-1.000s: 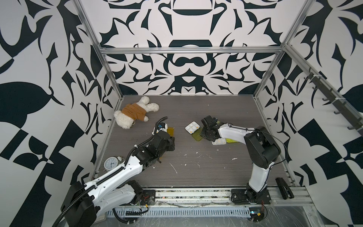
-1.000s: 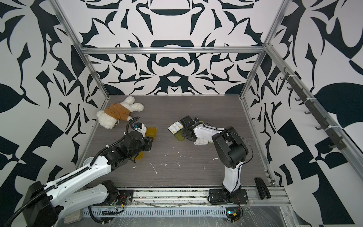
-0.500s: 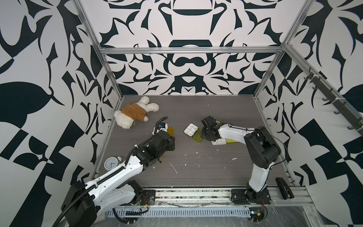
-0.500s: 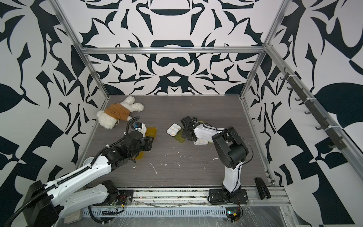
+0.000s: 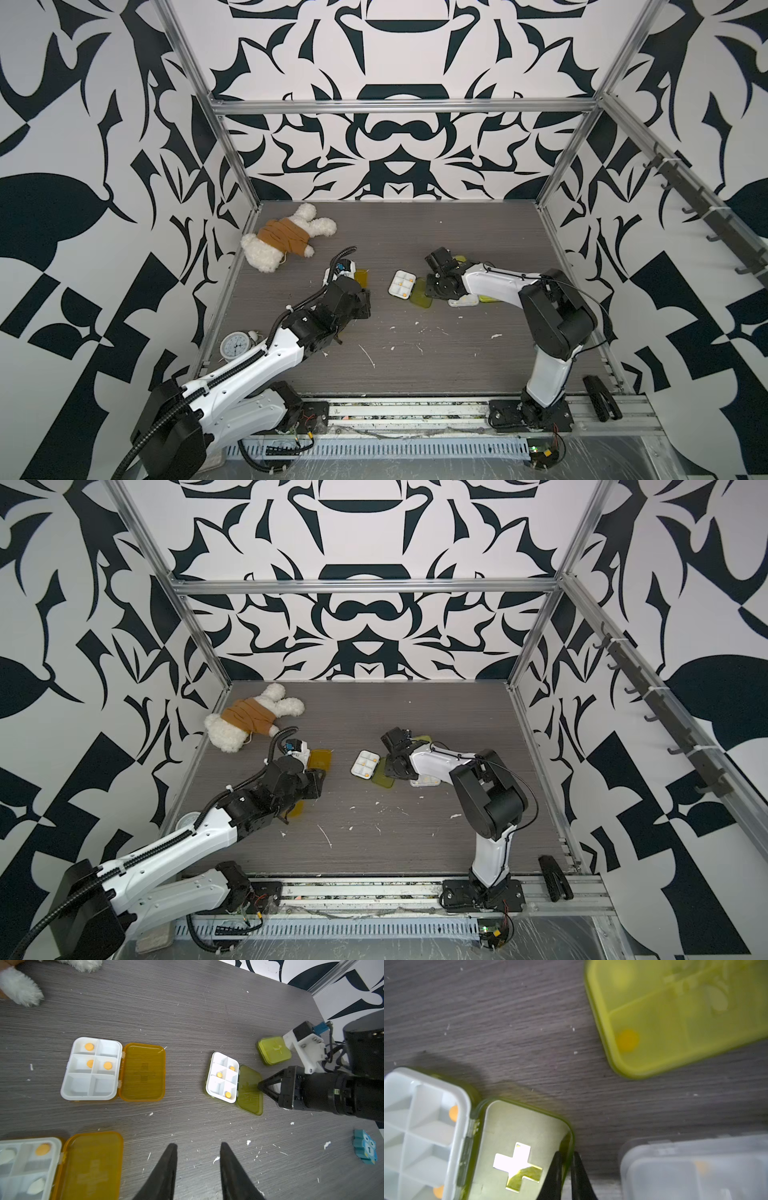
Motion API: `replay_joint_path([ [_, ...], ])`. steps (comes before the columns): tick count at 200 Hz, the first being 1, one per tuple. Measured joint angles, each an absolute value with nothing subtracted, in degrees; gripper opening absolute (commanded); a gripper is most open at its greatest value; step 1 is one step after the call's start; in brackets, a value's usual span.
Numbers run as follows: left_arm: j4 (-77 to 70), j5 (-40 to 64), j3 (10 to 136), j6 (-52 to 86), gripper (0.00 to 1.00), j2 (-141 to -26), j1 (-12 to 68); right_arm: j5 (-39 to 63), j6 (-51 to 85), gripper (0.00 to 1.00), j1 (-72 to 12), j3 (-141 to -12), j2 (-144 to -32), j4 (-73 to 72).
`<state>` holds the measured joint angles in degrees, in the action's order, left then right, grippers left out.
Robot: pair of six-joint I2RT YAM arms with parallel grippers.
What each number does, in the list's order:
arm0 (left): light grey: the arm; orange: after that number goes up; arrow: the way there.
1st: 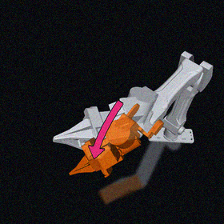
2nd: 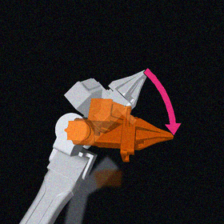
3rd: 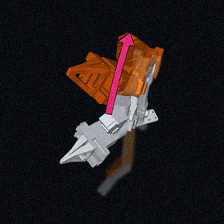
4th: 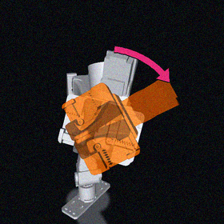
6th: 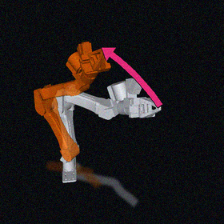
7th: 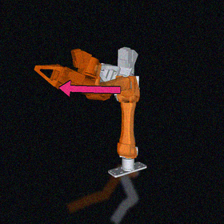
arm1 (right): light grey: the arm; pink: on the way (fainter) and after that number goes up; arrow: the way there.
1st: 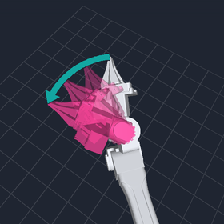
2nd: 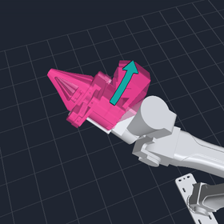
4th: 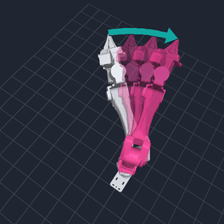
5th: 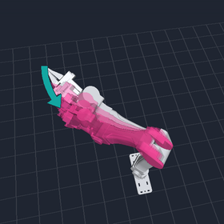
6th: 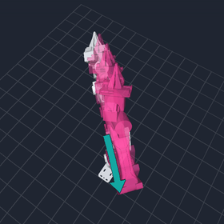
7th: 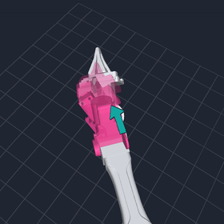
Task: Close pillboxes
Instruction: Move the pillbox to the center of the board.
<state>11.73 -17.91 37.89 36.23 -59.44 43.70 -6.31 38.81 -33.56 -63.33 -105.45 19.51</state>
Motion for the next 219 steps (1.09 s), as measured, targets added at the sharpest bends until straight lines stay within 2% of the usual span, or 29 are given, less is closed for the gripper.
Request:
replay_joint_path([
  [140, 11.6, -17.3, 37.8, 36.3, 0.37, -61.4, 43.7, -11.6, 25.6, 0.14, -41.2, -59.4, -101.1, 24.1],
  [176, 11.4, -16.4, 37.7, 36.6, 0.37, -63.2, 43.7, -11.5, 22.3, 0.17, -41.2, -59.4, -99.9, 24.2],
  [219, 11.3, -16.0, 37.0, 36.7, 0.37, -64.3, 43.7, -9.1, 20.7, 0.26, -41.2, -60.0, -99.7, 24.4],
])
